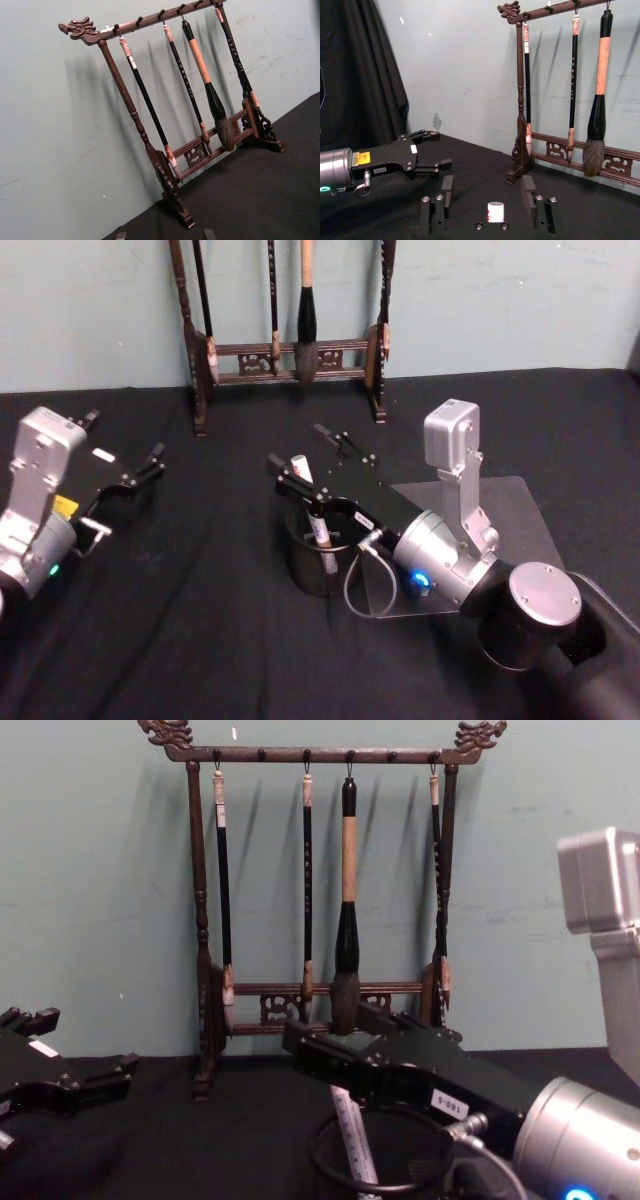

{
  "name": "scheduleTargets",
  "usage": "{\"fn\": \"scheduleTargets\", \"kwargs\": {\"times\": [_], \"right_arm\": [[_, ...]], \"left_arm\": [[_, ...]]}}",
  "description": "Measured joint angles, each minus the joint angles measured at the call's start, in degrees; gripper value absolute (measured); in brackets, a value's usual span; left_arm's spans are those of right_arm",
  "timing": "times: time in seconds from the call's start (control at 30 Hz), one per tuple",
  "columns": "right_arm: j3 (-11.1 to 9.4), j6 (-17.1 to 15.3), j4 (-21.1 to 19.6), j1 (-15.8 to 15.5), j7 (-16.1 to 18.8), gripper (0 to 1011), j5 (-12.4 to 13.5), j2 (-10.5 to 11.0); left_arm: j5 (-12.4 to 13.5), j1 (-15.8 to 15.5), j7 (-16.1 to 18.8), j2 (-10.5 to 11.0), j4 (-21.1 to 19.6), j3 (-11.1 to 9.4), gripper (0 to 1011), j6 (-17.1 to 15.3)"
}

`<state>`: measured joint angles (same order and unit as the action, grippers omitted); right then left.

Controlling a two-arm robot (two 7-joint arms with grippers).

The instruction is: Pick up the water-based marker from the table and place it into the pen holder.

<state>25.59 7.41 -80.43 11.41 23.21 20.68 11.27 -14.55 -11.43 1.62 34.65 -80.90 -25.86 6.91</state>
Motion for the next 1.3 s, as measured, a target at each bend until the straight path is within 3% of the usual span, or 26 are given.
{"fn": "scheduleTargets", "kwargs": {"times": [0.2,0.4,0.6,0.87,1.03,1.17,1.3], "right_arm": [[-1.21,-0.96,-2.3,-0.28,-0.17,1002,1.17,0.24],[-3.27,-3.2,-5.77,-0.5,-3.56,1002,1.07,0.75],[-7.07,-8.7,-8.48,-0.64,-10.05,1002,-1.82,2.28],[-10.39,-15.91,-9.56,-1.3,-13.91,1002,-4.67,4.41],[-10.49,-21.27,-9.68,-1.46,-14.36,1002,-6.23,5.54],[-9.23,-26.24,-9.3,-1.43,-14.11,1002,-8.23,6.41],[-8.12,-28.84,-8.89,-1.32,-13.42,1002,-9.65,6.73]], "left_arm": [[0.0,0.0,0.0,0.0,0.0,0.0,1001,0.0],[0.0,0.0,0.0,0.0,0.0,0.0,1001,0.0],[0.0,0.0,0.0,0.0,0.0,0.0,1001,0.0],[0.0,0.0,0.0,0.0,0.0,0.0,1001,0.0],[0.0,0.0,-0.01,0.0,0.01,0.0,1001,0.0],[0.0,0.0,0.0,0.0,0.0,0.0,1001,0.0],[0.0,0.0,0.0,0.0,0.0,0.0,1001,0.0]]}}
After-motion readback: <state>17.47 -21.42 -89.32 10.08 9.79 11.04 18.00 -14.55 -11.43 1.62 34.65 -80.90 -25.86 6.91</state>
